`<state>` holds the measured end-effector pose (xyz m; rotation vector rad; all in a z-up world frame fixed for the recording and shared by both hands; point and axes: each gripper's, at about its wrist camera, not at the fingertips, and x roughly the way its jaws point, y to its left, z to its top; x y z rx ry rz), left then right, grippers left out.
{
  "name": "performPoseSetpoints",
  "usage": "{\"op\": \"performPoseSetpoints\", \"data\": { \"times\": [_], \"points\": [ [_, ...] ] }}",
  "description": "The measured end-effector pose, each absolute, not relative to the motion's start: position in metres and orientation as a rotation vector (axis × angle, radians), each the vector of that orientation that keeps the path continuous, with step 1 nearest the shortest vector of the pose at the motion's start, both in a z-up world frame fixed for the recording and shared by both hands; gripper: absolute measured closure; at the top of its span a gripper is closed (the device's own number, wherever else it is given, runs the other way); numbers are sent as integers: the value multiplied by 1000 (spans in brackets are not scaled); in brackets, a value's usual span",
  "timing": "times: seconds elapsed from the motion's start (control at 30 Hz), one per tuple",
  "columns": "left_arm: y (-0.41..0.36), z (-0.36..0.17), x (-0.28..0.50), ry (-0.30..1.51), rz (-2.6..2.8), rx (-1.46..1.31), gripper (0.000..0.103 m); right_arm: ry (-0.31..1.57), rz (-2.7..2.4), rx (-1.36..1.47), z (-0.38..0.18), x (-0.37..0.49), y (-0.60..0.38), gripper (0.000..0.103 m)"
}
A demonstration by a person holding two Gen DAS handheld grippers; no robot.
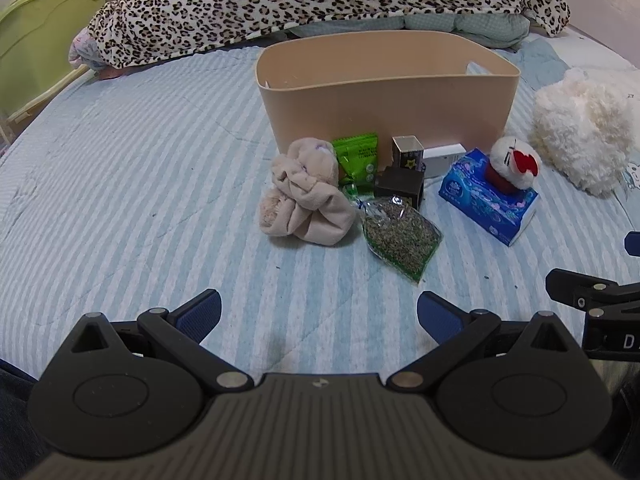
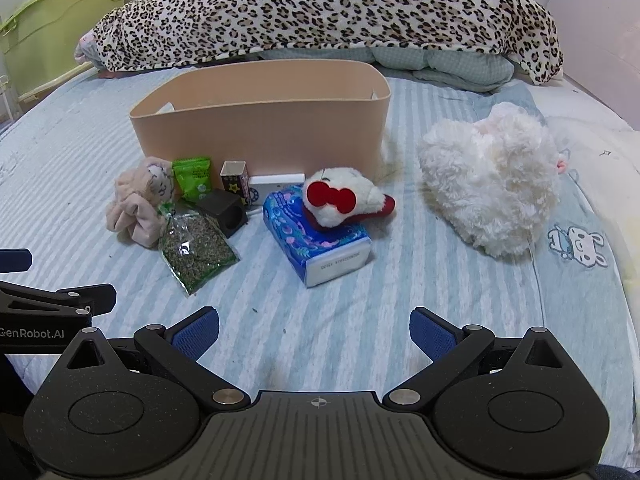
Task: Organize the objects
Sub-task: 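Move both grippers toward the items in front of the beige basket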
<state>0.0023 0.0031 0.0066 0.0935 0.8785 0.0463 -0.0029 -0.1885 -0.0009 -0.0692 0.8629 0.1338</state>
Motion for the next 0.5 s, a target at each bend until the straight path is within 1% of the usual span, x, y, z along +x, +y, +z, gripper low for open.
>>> {"op": "performPoseSetpoints", "data": {
  "times": [0.27,0.5],
  "points": [
    [9,18,13,861,53,108,0,851,145,-85,8,8,-186,0],
    [26,22,36,859,79,113,0,840,139,-43,23,28,-192,0]
  ]
}}
